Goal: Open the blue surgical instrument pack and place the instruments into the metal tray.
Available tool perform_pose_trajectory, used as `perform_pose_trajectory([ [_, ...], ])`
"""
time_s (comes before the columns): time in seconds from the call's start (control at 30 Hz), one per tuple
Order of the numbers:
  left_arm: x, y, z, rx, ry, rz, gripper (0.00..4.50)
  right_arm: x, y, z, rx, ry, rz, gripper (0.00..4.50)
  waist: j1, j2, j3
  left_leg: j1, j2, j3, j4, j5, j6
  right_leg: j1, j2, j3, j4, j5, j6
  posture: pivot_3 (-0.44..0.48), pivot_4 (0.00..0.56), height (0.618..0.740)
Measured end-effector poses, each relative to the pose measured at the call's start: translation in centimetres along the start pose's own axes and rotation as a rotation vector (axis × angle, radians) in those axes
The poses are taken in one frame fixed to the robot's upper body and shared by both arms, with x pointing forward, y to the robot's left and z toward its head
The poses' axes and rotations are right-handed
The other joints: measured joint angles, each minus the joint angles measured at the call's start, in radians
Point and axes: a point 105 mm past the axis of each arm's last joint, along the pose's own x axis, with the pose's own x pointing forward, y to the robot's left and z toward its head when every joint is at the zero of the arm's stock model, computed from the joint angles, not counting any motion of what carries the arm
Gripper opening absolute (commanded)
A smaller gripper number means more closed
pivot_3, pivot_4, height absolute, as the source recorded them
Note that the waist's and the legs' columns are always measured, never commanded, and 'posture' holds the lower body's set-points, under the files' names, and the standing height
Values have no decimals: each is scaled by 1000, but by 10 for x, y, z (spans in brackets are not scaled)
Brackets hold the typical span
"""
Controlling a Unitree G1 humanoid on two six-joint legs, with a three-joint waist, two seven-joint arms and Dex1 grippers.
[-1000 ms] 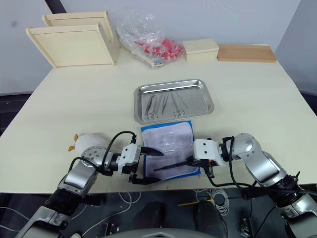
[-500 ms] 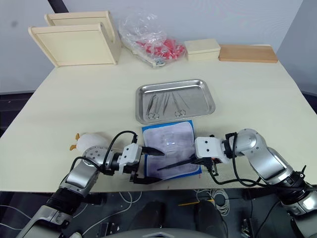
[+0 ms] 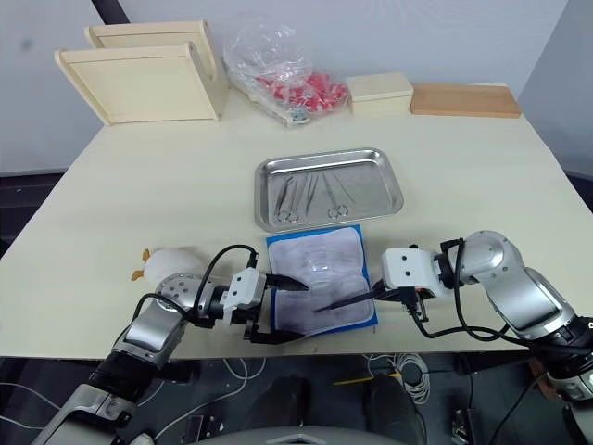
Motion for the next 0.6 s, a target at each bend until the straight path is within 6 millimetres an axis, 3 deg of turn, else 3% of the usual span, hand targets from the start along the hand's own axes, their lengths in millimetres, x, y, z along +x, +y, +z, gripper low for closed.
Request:
perform_pose_trajectory([
  [0.6, 1, 0, -1, 5, -5, 1, 4500, -44, -7, -15, 12, 60, -87, 11, 1, 1, 0, 0, 0, 1, 0, 0, 0, 0, -1, 0, 0, 0, 0, 0, 150, 740],
])
